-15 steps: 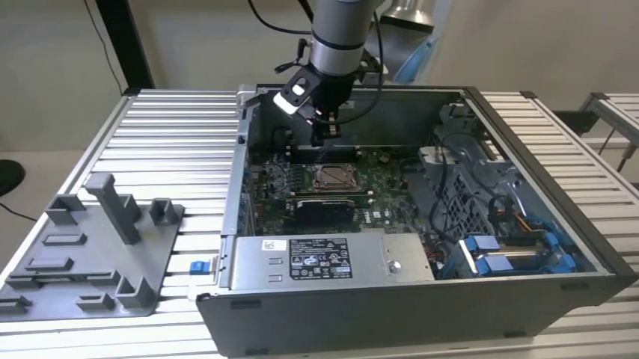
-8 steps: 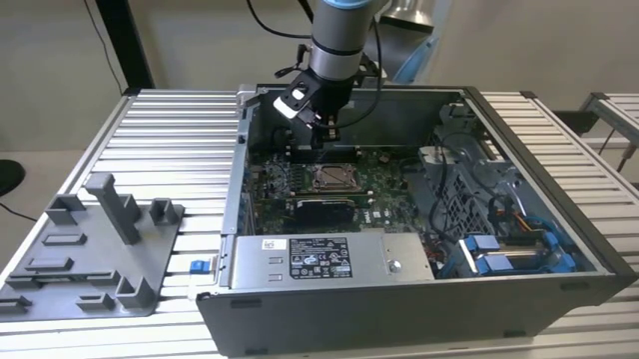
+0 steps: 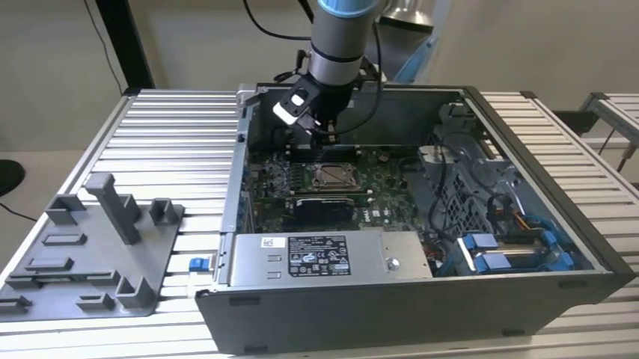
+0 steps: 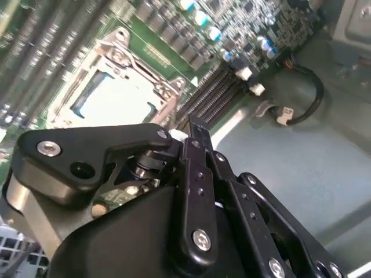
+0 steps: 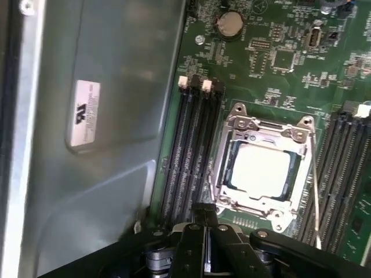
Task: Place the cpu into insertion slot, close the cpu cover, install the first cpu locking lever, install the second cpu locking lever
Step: 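Install the first cpu locking lever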
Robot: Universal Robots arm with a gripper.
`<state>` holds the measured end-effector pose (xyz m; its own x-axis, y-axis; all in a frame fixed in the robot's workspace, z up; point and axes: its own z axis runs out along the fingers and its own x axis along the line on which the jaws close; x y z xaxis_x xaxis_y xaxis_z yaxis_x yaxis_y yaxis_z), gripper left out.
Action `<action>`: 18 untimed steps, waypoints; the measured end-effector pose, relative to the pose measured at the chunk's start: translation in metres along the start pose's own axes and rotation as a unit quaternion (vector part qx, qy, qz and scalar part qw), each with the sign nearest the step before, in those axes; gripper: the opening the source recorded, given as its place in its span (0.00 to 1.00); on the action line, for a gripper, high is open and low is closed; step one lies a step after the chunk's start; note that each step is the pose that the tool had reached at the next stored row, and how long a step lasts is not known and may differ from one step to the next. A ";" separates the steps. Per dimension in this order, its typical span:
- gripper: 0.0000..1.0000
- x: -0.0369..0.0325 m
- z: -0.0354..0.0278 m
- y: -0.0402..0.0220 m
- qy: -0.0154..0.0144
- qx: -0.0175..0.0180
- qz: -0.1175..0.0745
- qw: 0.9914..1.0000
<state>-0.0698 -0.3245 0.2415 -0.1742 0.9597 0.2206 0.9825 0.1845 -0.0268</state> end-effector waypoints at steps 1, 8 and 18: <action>0.00 -0.0043 -0.0010 -0.0008 0.000 0.000 0.000 1.000; 0.00 -0.0242 -0.0054 -0.0048 0.003 0.000 0.000 1.000; 0.00 -0.0246 -0.0015 -0.0078 0.048 -0.011 -0.004 0.999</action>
<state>-0.0731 -0.3498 0.2377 -0.1757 0.9335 0.3126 0.9825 0.1863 -0.0042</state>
